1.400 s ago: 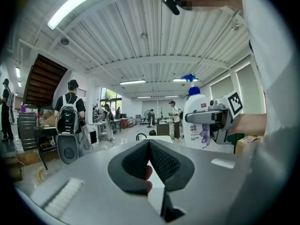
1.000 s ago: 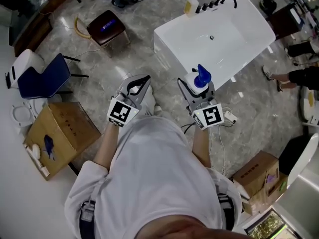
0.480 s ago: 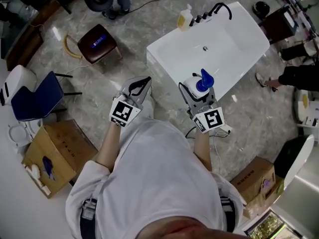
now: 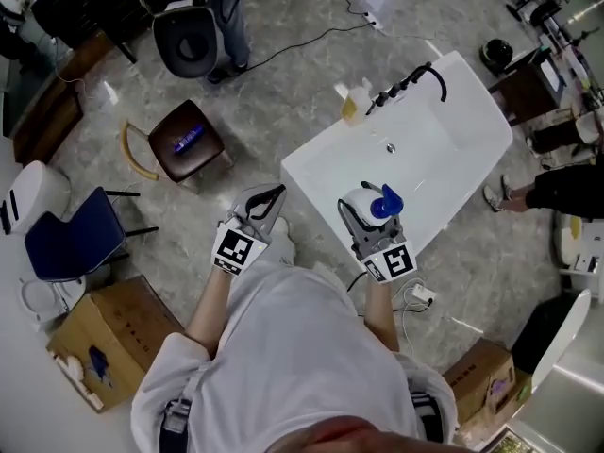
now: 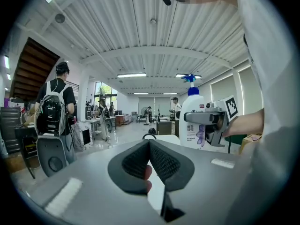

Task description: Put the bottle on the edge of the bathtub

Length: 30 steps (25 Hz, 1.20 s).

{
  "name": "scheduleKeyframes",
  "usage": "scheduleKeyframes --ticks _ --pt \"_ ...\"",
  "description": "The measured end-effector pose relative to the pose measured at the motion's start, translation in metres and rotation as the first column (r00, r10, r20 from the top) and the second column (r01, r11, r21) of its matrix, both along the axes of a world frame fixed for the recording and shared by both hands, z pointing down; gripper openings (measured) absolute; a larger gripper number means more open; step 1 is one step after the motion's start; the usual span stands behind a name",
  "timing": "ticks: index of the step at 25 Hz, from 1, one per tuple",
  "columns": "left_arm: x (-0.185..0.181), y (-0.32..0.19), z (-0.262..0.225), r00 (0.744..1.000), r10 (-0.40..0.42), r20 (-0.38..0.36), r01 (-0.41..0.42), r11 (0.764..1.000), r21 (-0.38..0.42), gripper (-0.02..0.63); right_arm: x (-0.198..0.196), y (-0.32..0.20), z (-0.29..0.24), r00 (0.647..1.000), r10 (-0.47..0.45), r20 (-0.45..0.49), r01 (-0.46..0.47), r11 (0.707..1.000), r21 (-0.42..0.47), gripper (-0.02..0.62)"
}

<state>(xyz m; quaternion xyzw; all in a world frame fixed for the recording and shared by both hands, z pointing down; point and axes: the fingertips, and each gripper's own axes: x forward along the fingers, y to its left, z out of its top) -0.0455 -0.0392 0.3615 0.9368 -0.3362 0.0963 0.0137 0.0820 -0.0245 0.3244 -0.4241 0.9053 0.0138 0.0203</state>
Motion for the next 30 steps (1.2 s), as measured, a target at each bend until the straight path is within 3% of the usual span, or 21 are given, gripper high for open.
scheduleKeyframes --ticks 6,12,19,30 --pt "-0.008 -0.054 0.014 0.999 -0.003 0.033 0.003 1.0 -0.015 -0.005 0.002 -0.064 0.016 0.999 -0.008 0.033 0.008 1.0 0.018 0.244" --pt "-0.015 -0.098 0.027 0.997 -0.064 0.036 0.064 0.998 -0.005 -0.005 0.012 -0.115 0.038 0.999 -0.023 0.027 0.022 1.0 0.022 0.244" --pt "-0.01 -0.118 0.038 0.987 -0.154 -0.036 0.156 0.987 0.041 -0.005 0.016 -0.144 0.059 0.998 -0.061 0.003 0.061 0.997 0.042 0.244" --pt "0.007 -0.169 0.133 0.981 -0.186 -0.057 0.184 0.982 -0.046 -0.005 0.032 -0.198 0.147 0.999 -0.033 0.013 0.032 0.999 0.044 0.244"
